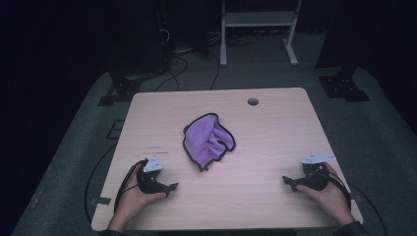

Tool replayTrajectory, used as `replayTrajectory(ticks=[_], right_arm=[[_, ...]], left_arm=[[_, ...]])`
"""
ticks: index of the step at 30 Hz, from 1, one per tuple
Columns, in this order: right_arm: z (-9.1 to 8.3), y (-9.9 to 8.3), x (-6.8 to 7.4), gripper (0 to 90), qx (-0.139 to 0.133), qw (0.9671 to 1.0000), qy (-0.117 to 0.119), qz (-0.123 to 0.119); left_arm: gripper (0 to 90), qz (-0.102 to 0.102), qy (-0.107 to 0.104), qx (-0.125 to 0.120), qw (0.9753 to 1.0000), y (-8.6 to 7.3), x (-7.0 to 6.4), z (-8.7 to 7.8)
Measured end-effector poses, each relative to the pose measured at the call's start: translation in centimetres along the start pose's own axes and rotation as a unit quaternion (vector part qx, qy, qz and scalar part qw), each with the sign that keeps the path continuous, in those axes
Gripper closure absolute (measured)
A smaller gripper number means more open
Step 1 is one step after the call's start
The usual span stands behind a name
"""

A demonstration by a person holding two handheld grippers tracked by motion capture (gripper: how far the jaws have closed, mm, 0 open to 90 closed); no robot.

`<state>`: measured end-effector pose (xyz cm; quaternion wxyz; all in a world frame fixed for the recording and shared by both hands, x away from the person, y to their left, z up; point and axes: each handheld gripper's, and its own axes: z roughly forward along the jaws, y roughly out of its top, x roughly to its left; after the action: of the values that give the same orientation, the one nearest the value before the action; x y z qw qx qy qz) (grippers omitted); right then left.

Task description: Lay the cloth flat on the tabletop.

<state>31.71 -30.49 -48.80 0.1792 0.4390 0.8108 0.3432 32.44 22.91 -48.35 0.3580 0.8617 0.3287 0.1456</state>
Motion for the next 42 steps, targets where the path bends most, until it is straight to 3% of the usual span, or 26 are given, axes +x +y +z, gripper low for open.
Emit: replayTrajectory(ticks=[6,9,13,15,23,27,30,42], right_arm=[[0.0,0.0,0.0,1.1,0.0,1.0,0.0,0.0],[0.0,0.0,0.0,1.0,0.0,1.0,0.0,0.0],[0.0,0.0,0.0,1.0,0.0,1.0,0.0,0.0],[0.0,0.0,0.0,1.0,0.0,1.0,-0.001,0.001],[-0.1,-0.1,-0.1,1.0,0.0,1.0,-0.003,0.002],[0.0,-0.1,-0.1,1.0,0.0,1.0,-0.003,0.002],[0.0,-0.1,-0.1,1.0,0.0,1.0,-0.003,0.002],[0.0,0.0,-0.1,1.0,0.0,1.0,-0.003,0.002]], left_arm=[[1.2,-0.01,0.009,-0.005,0.9999,-0.1,0.1,-0.1],[8.0,-0.016,0.015,-0.015,0.9997,-0.1,0.2,-0.3],[23.8,-0.02,0.001,-0.017,0.9997,0.3,0.1,-0.7],[26.4,-0.008,0.004,-0.026,0.9996,0.8,-0.2,-0.8],[28.7,-0.001,-0.005,-0.049,0.9988,3.2,-0.2,-0.9],[28.7,-0.013,-0.008,-0.07,0.9974,4.8,0.1,-1.0],[28.2,-0.011,-0.01,-0.08,0.9967,6.0,0.0,-0.8],[27.6,0.004,-0.015,-0.082,0.9965,10.2,-0.5,2.0]])
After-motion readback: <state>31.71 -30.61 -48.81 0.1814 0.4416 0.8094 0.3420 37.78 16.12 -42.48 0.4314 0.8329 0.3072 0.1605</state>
